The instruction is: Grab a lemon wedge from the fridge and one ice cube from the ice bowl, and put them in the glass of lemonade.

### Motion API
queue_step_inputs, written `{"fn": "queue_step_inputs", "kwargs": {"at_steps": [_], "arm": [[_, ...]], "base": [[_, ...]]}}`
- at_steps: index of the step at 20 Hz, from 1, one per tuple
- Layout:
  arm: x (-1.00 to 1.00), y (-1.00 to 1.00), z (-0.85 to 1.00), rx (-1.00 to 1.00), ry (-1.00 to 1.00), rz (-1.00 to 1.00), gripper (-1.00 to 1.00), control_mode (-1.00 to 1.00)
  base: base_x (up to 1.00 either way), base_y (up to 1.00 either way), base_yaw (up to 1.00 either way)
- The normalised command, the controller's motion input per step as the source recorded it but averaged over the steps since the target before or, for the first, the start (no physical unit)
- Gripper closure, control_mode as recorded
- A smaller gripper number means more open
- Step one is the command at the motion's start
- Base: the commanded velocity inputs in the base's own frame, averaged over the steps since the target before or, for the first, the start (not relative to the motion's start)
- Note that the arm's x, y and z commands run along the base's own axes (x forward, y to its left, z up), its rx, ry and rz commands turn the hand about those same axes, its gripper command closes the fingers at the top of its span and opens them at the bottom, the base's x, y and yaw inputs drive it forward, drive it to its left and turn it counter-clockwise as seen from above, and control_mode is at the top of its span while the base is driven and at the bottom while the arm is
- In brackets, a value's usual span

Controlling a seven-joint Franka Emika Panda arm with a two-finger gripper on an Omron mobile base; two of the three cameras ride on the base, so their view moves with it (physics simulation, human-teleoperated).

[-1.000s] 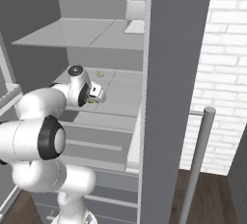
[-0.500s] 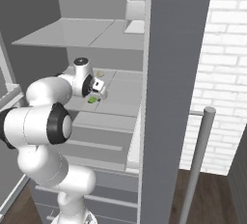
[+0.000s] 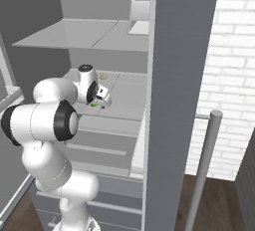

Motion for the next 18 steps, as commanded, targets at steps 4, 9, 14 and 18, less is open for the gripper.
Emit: {"fn": "queue_step_inputs", "kwargs": {"at_steps": [4,9,14,18], "arm": [[0.0,0.03,-0.14,0.0,0.0,0.0,-1.0,-1.0],[0.05,0.07,0.0,0.0,0.0,0.0,-1.0,-1.0],[0.26,0.02,0.0,-0.01,0.0,0.0,-1.0,-1.0],[0.04,0.0,-0.01,0.0,0.0,0.0,-1.0,-1.0]], "base": [[0.0,0.0,0.0],[0.0,0.0,0.0],[0.0,0.0,0.0],[0.0,0.0,0.0]]}}
